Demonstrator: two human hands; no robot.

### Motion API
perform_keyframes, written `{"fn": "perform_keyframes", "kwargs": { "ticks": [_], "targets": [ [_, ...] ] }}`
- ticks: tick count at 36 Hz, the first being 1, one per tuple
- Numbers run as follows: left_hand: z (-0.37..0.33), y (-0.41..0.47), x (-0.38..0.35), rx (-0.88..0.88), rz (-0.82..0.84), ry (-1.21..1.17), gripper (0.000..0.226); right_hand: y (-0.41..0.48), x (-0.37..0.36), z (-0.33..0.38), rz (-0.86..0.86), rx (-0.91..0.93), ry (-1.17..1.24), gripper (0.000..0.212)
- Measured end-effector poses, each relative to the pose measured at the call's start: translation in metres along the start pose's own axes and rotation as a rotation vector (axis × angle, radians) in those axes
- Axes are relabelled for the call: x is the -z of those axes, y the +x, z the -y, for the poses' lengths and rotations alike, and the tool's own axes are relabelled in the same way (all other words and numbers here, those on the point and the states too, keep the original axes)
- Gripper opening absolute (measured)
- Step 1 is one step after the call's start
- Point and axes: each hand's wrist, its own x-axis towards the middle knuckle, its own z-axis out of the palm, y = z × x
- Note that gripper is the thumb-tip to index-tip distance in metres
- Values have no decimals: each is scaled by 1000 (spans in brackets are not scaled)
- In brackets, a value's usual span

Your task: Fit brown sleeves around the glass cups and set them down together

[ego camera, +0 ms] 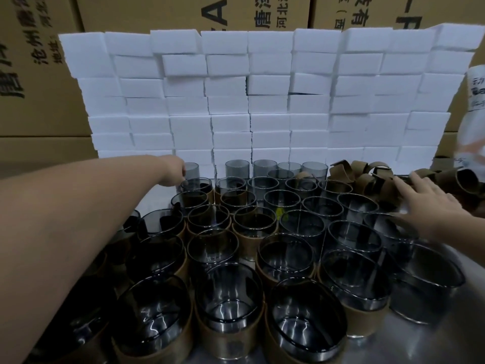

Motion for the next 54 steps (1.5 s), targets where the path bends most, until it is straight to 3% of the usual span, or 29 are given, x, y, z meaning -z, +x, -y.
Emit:
{"fn": "perform_keyframes", "kwargs": {
  "ticks": [11, 18, 24, 30, 32, 37, 42, 50, 54],
  "targets": [
    [4, 1, 3, 6, -101, -37, 28, 5, 1, 5, -61, 25, -22, 75],
    [8, -6, 18, 65, -236, -184, 31, 3, 9, 13, -153, 36, -93, 50],
    [11, -18, 47, 134, -475, -538, 33, 3, 22, 21, -126, 4, -213, 53],
    [-15, -37, 75, 381, -608, -1153, 45, 4, 15, 18, -204, -17, -251, 33],
    [-21, -42, 78, 377, -647, -1318, 46, 2, 13, 16, -218, -7, -272, 28],
    [-45, -70, 84, 395, -614, -1791, 41, -7, 14, 11, -284, 20, -406, 13],
    [-71, -108, 85, 463, -433, -2080, 34, -18, 34, 9, -312, -17, -368, 14],
    [-90, -163, 74, 478, -193, -2267, 26, -42, 84, 13, -307, -53, -201, 28],
    [-93, -183, 68, 440, -93, -2322, 26, -55, 110, 26, -430, 10, 30, 28]
  ]
}}
